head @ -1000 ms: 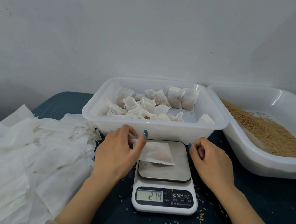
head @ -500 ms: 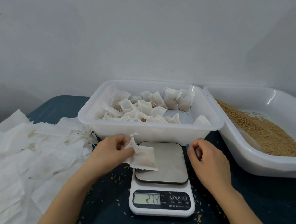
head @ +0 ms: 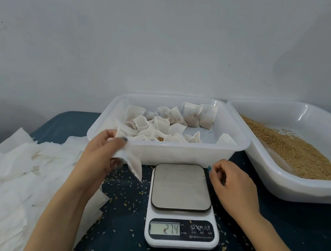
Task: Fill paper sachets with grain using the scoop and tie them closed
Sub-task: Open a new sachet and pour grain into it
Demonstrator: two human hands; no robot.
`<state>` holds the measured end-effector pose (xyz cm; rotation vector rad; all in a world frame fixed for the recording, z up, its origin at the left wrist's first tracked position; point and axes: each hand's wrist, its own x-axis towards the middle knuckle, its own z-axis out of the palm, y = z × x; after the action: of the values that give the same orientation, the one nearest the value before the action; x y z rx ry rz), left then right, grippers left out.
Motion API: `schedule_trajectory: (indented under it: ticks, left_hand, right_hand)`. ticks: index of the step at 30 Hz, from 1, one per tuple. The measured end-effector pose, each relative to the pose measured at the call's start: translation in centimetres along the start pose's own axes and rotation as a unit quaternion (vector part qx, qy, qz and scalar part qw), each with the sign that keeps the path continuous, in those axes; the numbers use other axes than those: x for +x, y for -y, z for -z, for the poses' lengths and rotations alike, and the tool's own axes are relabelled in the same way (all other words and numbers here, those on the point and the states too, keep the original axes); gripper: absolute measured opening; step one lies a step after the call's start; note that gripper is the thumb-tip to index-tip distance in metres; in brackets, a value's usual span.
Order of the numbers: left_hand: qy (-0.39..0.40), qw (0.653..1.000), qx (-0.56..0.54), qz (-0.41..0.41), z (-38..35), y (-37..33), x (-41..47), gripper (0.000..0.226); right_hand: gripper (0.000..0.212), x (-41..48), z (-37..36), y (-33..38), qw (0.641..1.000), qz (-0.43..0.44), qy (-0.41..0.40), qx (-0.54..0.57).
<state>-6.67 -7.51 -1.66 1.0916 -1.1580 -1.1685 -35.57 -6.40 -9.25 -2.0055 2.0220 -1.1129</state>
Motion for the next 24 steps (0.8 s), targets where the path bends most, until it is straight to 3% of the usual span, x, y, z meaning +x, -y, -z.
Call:
schedule_trajectory:
  ticks: [5, 11, 14, 17, 19, 24]
  left_hand:
    - [-0.066, 0.992, -0.046, -0.095, -0.9, -2.4, 3.2, 0.032]
    - [-0.074, 0.969, 0.159, -0.173, -1.9, -3.3, 9.1, 0.035]
    - [-0.076, 0.903, 0.389, -0.164, -0.9, -2.1, 11.3, 0.032]
    - [0.004, 0.810, 0.585, -0.030, 0.5, -0.4, 12.4, 0.033]
    - [0.035, 0.771, 0.635, 0.031, 0.9, 0.2, 12.4, 0.030]
    - [0.000, 0.740, 0.672, 0.027, 0.7, 0.1, 11.8, 0.030]
  right_hand:
    - [0.022, 0.0, 0.1, 0.2, 1.000, 0.008, 0.004, -0.001]
    - [0.017, 0.0, 0.3, 0.4, 1.000, 0.022, -0.003, 0.002]
    - [0.016, 0.0, 0.4, 0.3, 1.000, 0.026, -0.006, 0.003]
    - [0.017, 0.0, 0.4, 0.2, 1.000, 0.026, -0.005, 0.003]
    - [0.017, -0.1, 0.3, 0.2, 1.000, 0.027, -0.003, 0.002]
    - [0.018, -0.1, 0.3, 0.1, 1.000, 0.027, -0.002, -0.003]
